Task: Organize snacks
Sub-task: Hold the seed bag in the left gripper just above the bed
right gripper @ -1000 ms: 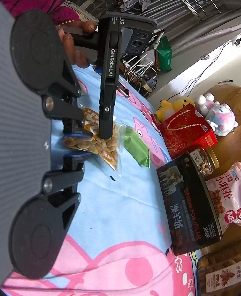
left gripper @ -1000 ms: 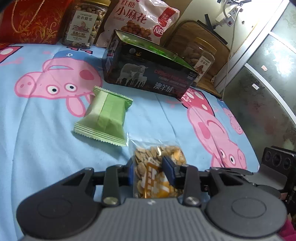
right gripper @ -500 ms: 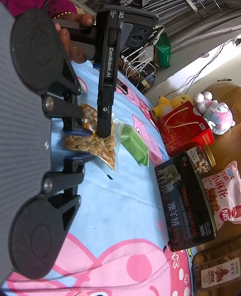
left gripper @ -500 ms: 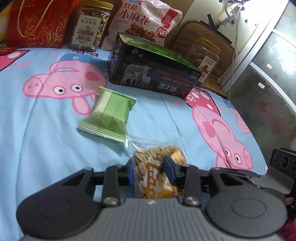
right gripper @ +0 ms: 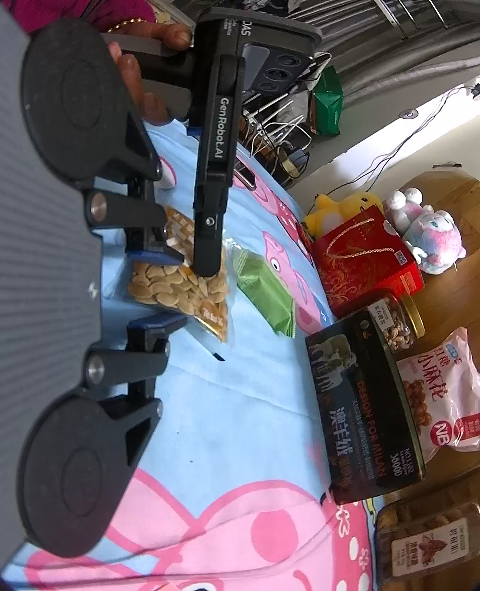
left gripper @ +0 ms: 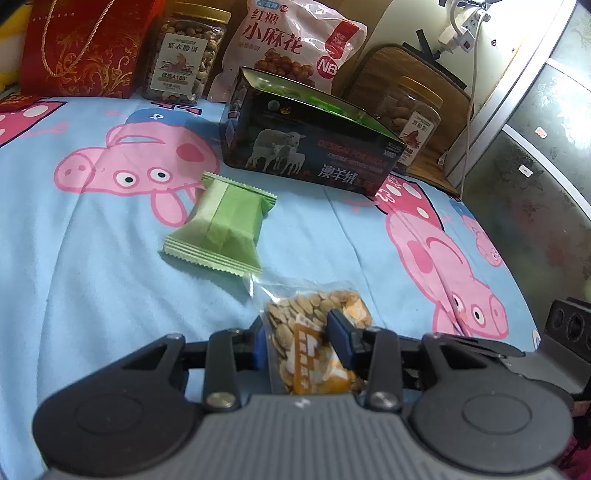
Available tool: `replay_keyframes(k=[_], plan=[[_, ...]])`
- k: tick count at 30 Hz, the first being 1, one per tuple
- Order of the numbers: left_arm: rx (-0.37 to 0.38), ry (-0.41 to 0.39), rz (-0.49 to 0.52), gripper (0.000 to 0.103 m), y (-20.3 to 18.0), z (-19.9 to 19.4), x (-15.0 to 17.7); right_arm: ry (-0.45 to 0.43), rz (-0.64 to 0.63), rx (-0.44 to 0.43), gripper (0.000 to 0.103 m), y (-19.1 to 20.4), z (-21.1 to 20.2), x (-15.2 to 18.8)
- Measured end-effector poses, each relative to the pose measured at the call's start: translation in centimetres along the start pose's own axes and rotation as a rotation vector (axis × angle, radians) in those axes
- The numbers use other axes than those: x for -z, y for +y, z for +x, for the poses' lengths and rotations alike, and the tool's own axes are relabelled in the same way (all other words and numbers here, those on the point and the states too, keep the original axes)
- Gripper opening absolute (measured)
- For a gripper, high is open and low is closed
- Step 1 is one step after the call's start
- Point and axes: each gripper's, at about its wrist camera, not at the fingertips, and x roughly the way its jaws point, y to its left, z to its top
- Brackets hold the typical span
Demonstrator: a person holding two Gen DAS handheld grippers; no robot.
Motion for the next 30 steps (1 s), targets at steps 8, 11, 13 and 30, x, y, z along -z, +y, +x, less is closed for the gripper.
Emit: replay_keyframes(k=[8,11,13,30], plan=[[0.006,-0.007,0.005,0.037,0.6,-0.9,0.4,-0.008,-0.015,0.040,0.034,0.5,-0.4,0.3],[-0.008,-0.013,0.023,0.037,0.5,-1.2,0.7,-0.006,-0.040,0.061,0.034,1.1,-0.2,0.3],[-0.010,-0.012,0.019,0.037,0.6,-1.4,0.7,-0.005,-0.054,0.065,0.036,1.3,-0.1,0.4],[0.029,-0.001,0.011,0.037,1.1,-1.9,1.6,-0.008,-0.196,0.094,0.032,3.4,-0.1,1.7]])
